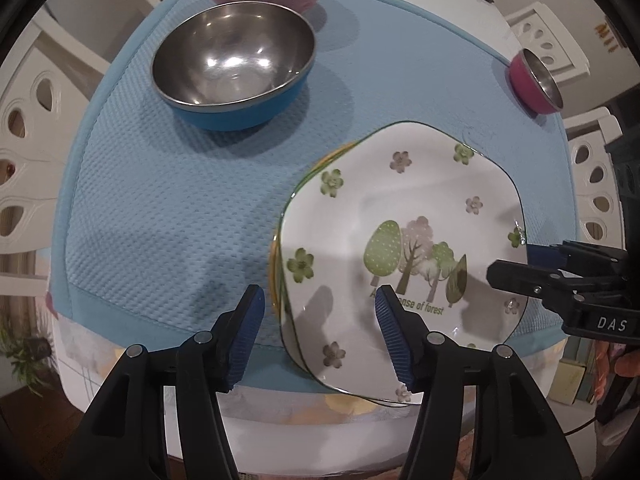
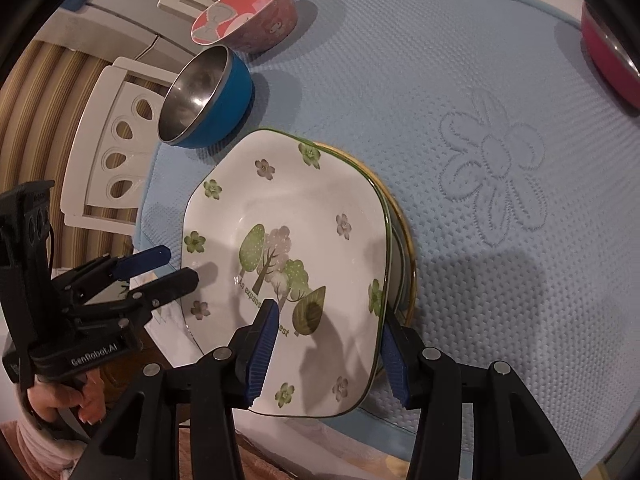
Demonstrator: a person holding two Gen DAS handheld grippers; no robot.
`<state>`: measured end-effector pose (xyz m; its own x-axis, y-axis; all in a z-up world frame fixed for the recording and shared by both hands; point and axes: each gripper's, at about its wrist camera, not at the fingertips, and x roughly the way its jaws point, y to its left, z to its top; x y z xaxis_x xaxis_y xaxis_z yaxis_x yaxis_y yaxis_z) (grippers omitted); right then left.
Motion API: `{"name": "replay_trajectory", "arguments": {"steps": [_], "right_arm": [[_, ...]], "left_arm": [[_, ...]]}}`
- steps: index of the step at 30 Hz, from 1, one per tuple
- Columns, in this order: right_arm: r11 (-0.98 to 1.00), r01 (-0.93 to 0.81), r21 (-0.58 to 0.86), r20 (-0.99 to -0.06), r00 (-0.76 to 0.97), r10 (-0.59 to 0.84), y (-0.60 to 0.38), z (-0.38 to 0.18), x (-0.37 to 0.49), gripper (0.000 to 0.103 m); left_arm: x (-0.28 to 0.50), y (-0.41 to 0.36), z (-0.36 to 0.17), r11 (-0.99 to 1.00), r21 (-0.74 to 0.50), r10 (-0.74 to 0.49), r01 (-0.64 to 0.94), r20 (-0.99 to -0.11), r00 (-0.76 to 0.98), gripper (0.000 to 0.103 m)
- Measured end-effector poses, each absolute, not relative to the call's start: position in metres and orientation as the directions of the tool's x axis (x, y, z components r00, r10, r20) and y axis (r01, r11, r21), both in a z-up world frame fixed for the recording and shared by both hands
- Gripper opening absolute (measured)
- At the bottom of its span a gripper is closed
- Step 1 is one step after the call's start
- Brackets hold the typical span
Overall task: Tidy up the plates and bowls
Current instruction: 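Lower the hexagonal plate onto the stack and open the right gripper, then move the right gripper to the rim of the blue steel bowl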
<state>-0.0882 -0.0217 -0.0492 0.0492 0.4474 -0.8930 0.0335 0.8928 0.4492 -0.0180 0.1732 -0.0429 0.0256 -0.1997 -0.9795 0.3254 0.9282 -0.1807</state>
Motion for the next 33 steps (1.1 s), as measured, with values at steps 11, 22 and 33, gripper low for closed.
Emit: {"name": "replay_trajectory", "arguments": {"steps": [11,22,33], "right_arm": [[0.931,0.02,0.364,-0.931,0.05,0.363,-0.032,-0.044,-0.09,0.05],[0.941,0.033,0.337,-0.94,0.062,0.335,-0.044,-0.037,-0.081,0.054],[0.939,0.007,0.345,-0.932,0.125,0.341,-0.036,0.002,-0.044,0.054]], "left_arm": [[-0.009,0.18,-0.041,0.931,-0.185,-0.201,0.315,-0.979,0.02,0.056],[0.015,0.205,-0.033,0.952,-0.16,-0.172,0.259,-0.985,0.025,0.065],[0.067,0.263,-0.022,0.97,-0.161,-0.174,0.181,-0.983,0.054,0.065]]}}
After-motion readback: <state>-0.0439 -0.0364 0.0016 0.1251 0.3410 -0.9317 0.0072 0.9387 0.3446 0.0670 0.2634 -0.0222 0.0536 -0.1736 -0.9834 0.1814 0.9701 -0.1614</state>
